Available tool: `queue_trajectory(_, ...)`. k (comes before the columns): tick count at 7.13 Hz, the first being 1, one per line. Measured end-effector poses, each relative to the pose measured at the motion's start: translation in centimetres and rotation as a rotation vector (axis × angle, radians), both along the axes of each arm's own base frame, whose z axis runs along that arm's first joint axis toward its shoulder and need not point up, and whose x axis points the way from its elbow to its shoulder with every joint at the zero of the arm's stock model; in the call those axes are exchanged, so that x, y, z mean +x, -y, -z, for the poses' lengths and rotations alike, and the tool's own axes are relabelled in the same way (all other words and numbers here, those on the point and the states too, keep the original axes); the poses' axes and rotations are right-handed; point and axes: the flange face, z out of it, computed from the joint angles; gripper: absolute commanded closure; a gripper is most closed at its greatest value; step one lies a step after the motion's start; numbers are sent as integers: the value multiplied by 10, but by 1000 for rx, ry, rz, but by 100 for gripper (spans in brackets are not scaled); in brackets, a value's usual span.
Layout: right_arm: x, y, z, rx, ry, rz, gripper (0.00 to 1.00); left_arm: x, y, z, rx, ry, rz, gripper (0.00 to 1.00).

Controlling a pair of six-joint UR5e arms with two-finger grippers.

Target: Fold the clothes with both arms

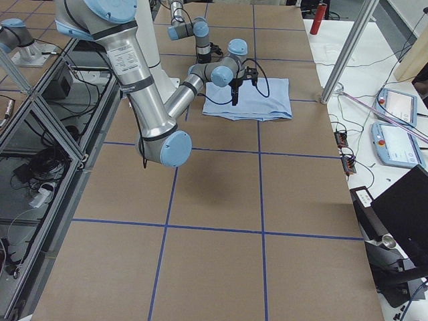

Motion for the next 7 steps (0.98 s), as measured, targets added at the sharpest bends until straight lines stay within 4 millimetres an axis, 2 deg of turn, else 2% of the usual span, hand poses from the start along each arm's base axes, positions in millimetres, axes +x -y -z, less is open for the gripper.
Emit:
queue_trajectory(1,0,0,0,0,0,0,0,0,1,0,0,0,2,78)
queue_trajectory(2,0,0,0,1,-1,0,0,0,1,0,1,0,2,97)
queue_trajectory(3,0,1,-1,2,-1,0,0,-1,1,1,2,-2,2,100)
queue_trajectory(7,1,-3,-1,-26,2,-16,0,-12,-2,15,29,-31,-18,100)
